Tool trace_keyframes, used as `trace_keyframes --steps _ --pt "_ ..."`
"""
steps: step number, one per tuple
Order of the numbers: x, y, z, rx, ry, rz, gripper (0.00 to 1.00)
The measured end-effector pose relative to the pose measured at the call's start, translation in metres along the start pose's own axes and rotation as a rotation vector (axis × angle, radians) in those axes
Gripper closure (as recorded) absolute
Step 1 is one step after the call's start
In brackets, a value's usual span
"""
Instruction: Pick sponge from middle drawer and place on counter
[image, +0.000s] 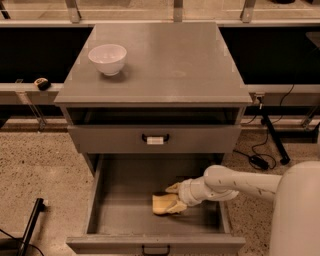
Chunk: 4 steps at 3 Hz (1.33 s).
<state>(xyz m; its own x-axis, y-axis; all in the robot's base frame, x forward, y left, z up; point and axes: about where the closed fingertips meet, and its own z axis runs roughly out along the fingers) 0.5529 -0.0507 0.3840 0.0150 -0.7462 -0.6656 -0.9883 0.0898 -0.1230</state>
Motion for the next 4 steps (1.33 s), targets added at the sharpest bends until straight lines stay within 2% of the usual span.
trace_keyframes --steps 1,2,4 --pt "0.0 0.0 0.0 0.0 0.0 0.0 0.63" --pt "0.0 0.0 0.0 0.0 0.0 0.0 0.62" --pt "-0.0001 0.0001 0.0001 0.0 0.0 0.0 0.16"
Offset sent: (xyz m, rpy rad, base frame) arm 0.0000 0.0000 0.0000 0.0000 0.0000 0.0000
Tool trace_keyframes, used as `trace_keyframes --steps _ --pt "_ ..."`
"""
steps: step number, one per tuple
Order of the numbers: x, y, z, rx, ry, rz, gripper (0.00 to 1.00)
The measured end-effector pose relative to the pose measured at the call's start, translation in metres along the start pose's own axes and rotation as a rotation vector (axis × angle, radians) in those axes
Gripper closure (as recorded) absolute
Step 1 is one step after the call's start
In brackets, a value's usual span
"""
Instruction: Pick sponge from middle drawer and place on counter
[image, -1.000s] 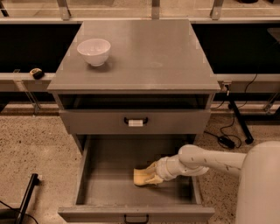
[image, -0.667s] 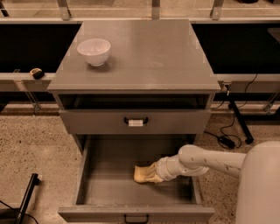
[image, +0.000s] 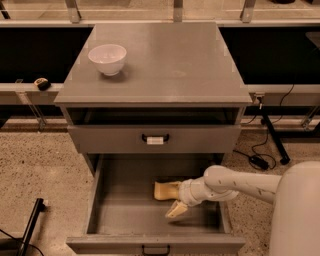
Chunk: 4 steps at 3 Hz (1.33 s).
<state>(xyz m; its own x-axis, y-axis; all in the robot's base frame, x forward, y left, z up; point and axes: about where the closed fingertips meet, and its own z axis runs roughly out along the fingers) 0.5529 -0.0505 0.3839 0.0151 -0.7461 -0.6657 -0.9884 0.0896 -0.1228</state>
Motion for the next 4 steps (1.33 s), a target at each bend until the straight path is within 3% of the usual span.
trace_keyframes --steps 1,3,4 --pt "0.0 0.0 0.0 0.0 0.0 0.0 0.0" --pt "0.016 -0.027 0.003 0.016 -0.02 0.051 0.0" --pt "0.033 -0.039 0.013 -0.007 -0.021 0.138 0.19"
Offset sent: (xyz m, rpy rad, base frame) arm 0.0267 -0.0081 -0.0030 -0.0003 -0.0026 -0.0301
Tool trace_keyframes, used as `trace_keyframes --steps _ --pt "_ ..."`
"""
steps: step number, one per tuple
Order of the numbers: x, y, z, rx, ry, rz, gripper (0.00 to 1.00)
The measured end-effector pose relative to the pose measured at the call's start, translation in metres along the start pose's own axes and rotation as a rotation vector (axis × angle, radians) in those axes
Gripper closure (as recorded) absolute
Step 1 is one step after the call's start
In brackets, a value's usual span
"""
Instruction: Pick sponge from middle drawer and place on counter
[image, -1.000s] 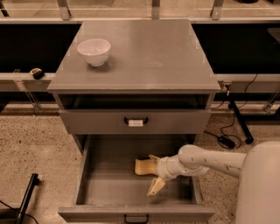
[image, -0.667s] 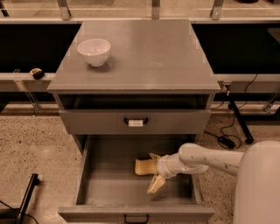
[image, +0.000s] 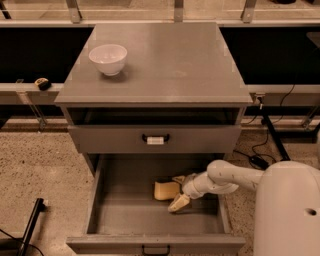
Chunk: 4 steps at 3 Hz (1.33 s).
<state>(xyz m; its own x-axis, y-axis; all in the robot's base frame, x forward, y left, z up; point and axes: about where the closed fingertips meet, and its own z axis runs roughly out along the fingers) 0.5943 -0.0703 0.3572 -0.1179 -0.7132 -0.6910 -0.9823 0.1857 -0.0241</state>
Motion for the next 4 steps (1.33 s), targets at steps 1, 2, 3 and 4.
trace_keyframes --steps 1,2,3,4 --pt "0.004 -0.004 0.003 -0.006 -0.009 0.043 0.42" --pt "0.003 -0.004 0.002 -0.006 -0.009 0.043 0.65" --pt "-0.006 0.005 0.002 -0.028 -0.113 0.031 0.89" --pt "-0.034 0.041 -0.016 -0.073 -0.373 -0.041 1.0"
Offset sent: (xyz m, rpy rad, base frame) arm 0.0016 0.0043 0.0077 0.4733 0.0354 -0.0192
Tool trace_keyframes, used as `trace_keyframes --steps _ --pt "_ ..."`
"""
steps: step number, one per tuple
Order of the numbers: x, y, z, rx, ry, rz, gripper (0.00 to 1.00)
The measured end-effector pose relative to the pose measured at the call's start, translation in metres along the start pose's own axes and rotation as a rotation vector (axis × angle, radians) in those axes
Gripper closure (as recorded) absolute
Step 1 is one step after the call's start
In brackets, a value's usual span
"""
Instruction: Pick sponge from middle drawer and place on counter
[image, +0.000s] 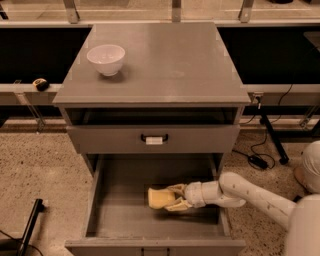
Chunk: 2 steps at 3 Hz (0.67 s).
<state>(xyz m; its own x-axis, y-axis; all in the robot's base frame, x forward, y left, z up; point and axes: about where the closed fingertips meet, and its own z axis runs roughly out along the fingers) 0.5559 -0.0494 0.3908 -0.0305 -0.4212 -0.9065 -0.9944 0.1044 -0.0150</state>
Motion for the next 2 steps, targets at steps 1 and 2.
trace_keyframes --steps 1,2 --pt "-0.042 0.04 -0.025 -0.014 -0.183 -0.148 1.0" --pt "-0.081 0.083 -0.054 -0.003 -0.245 -0.272 1.0"
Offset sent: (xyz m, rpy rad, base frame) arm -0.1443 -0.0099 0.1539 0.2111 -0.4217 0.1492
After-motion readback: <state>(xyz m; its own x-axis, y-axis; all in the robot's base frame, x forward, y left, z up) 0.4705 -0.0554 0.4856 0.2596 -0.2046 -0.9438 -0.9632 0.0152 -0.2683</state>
